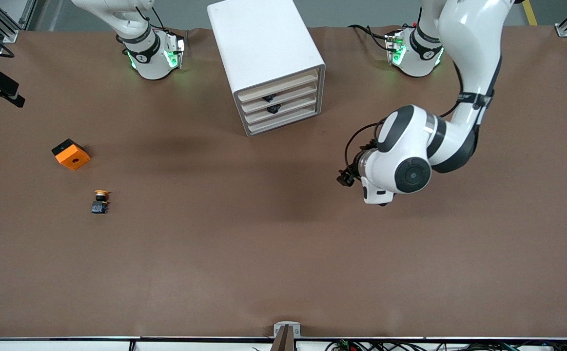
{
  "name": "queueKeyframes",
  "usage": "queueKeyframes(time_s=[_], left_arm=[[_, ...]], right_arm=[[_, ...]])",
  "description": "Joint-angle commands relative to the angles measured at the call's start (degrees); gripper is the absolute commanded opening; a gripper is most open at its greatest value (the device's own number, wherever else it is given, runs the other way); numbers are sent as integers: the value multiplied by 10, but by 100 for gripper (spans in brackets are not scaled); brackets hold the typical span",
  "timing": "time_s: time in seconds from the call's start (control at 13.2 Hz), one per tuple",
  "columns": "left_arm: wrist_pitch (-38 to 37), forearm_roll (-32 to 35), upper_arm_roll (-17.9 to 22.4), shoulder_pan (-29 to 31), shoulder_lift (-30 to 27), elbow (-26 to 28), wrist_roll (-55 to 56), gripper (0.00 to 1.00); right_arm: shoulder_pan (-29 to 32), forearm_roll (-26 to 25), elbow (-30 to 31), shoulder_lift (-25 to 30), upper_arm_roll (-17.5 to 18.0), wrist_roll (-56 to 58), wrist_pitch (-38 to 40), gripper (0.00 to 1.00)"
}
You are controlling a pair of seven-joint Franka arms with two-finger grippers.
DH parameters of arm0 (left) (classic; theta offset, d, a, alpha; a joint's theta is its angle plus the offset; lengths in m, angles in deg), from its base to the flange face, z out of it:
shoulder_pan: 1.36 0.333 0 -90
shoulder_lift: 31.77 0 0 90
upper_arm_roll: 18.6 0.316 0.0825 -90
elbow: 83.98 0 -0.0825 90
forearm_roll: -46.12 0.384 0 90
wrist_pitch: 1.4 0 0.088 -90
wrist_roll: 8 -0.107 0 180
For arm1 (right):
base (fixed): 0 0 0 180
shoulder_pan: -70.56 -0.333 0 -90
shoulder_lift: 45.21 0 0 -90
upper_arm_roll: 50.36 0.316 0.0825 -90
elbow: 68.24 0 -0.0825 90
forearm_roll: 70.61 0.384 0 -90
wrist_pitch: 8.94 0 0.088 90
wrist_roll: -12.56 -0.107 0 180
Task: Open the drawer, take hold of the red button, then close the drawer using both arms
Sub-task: 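Reach the left gripper to the handle of the white drawer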
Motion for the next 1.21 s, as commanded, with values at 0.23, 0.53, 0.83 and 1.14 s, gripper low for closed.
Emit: queueKeyframes(time_s=[0.23,0.53,0.83,1.14], left_arm=[[-3,-107,2,-21,54,-15,319,100],[-11,-217,1,-50,92,-14,429,100],[-13,-303,1,-86,117,-14,476,100],[-69,-339,1,-102,131,-13,490,92]], right_arm=[[5,-3,11,10,-3,-1,-4,100],[7,-3,10,10,-2,-1,-5,100],[4,-5,9,10,0,1,-6,100],[0,-8,9,10,3,0,-7,100]])
